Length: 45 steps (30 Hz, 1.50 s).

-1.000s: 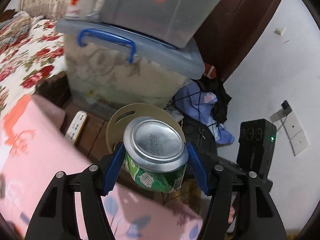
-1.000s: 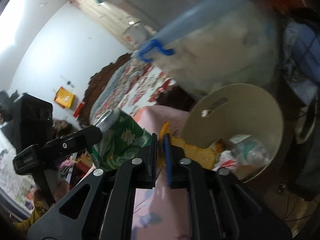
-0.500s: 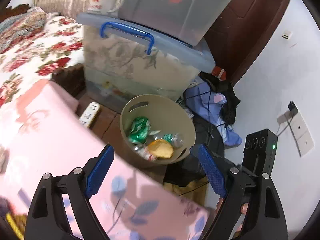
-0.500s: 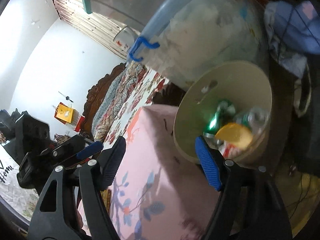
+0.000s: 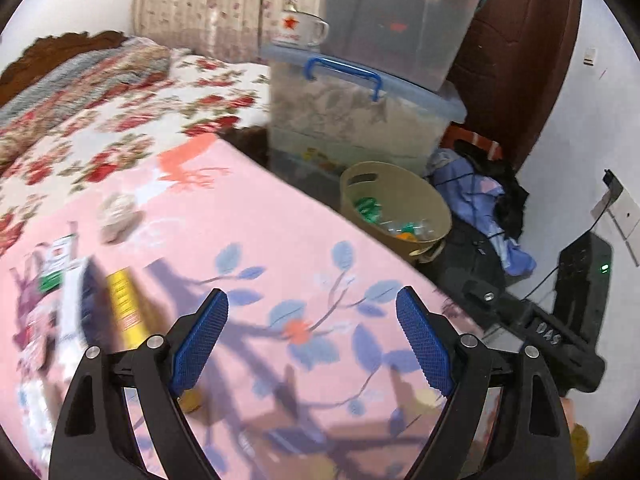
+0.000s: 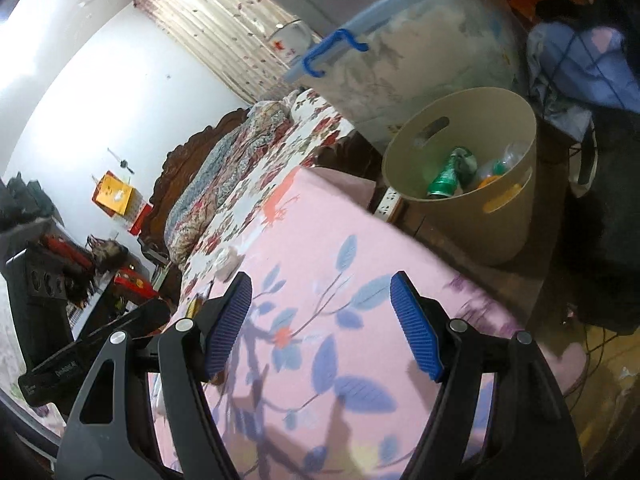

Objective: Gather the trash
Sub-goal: 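Move both tools back toward the remaining trash on the table, then hover both open tools over the tissue pack and yellow box, approaching slowly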

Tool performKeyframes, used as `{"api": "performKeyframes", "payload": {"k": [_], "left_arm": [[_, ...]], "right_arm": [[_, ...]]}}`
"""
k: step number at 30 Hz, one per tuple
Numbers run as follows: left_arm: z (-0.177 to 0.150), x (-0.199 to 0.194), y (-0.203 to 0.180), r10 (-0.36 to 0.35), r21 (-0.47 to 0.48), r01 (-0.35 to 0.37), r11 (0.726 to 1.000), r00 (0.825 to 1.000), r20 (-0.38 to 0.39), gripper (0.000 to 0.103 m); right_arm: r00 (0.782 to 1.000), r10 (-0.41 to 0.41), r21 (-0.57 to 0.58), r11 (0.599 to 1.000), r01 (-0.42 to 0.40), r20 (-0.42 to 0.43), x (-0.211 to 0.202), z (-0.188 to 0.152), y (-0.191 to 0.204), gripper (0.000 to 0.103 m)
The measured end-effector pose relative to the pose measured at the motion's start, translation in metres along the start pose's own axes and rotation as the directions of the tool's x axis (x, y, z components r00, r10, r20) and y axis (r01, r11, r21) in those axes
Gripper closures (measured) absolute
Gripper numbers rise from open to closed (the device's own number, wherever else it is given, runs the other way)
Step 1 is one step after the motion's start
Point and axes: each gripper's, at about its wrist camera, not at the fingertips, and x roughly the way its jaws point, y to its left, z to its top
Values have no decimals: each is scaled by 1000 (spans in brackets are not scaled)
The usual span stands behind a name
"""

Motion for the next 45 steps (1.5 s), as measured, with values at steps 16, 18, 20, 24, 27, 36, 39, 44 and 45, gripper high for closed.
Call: {"api": "performKeyframes", "payload": {"k": [16, 18, 20, 24, 27, 36, 39, 44, 45], "left_arm": [[-57, -71, 46, 173, -58, -169, 984, 982, 72, 21], [-60, -78, 48, 188, -60, -183, 981, 978, 86, 21], [-63, -84, 50, 202, -61, -197, 979, 974, 100, 21], [-68, -95, 52, 226, -62, -220, 974, 966, 128, 21], [-72, -102, 54, 236, -69, -228, 971, 962, 141, 19], [-82, -114, 59, 249, -76, -239, 968, 955, 165, 15], [-84, -116, 58, 252, -76, -242, 967, 953, 170, 10], [-86, -119, 61, 260, -85, -249, 965, 952, 160, 9], [-86, -119, 62, 262, -91, -250, 964, 953, 154, 9]], "right_arm": [[998, -62, -58, 996, 64, 31, -18, -41, 68, 18], [998, -61, -62, 996, 63, 35, -21, -44, 75, 18], [997, -67, -67, 995, 70, 47, -24, -46, 80, 15], [991, -104, -50, 993, 108, 90, -30, -56, 88, 7], [989, -116, -53, 991, 122, 93, -30, -63, 93, 7], [982, -156, -67, 984, 163, 107, -31, -74, 110, 3], [979, -174, -68, 981, 182, 111, -30, -78, 114, 3], [974, -200, -64, 976, 208, 110, -27, -81, 118, 3], [973, -203, -62, 976, 211, 111, -27, -82, 118, 3]]}}
